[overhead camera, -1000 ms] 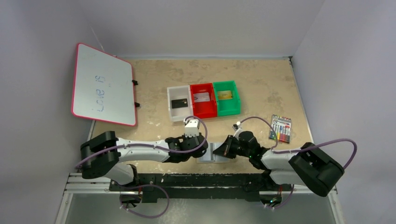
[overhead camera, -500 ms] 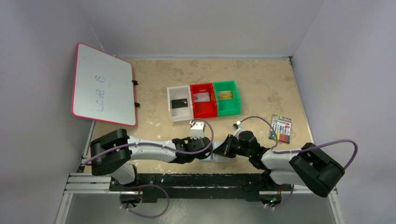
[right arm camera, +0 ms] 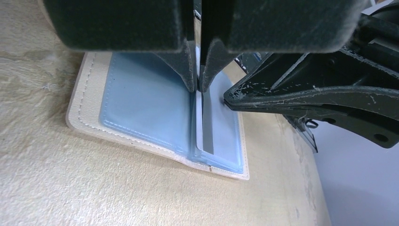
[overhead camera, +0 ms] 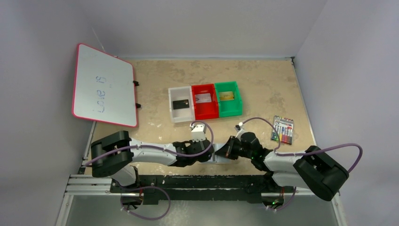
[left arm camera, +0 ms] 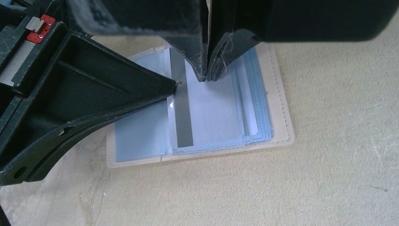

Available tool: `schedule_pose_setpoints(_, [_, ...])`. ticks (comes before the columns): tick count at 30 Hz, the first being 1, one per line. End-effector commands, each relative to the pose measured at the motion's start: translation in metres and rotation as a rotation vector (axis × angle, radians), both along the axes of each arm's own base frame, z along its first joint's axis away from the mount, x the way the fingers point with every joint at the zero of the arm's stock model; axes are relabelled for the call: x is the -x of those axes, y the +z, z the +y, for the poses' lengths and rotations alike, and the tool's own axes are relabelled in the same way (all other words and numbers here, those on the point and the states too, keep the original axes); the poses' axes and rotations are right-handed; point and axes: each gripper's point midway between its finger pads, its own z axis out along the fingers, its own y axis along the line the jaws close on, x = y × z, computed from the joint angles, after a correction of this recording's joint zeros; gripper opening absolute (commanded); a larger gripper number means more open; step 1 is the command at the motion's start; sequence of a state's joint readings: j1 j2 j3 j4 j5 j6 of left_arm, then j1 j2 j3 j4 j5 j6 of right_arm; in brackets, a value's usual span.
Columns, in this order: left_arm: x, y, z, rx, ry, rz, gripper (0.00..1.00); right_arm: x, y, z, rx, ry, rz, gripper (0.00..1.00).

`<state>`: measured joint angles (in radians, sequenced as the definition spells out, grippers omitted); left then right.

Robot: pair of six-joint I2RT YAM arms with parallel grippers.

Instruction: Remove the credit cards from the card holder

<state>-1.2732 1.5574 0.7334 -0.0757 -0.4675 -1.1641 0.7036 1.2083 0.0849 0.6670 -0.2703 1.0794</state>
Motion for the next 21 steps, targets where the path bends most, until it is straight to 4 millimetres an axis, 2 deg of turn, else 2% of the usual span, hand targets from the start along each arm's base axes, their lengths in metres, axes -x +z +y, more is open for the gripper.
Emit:
schedule_pose_setpoints(1, [0.002,-0.002,0.004,0.026,0.046,0.009,0.00,-0.007,0.001,-0.003,0.014,-0.030,-0.020,0.00])
schedule_pose_setpoints(5, [0.001,-0.004,0.017,-0.027,0.077,-0.003,0.00,-0.008,0.000,-0.006,0.025,-0.046,-0.018,0.00])
schedule_pose_setpoints(21, [0.003,-0.009,0.019,-0.096,0.097,-0.020,0.00,-0.009,0.001,-0.009,0.034,-0.063,-0.021,0.00])
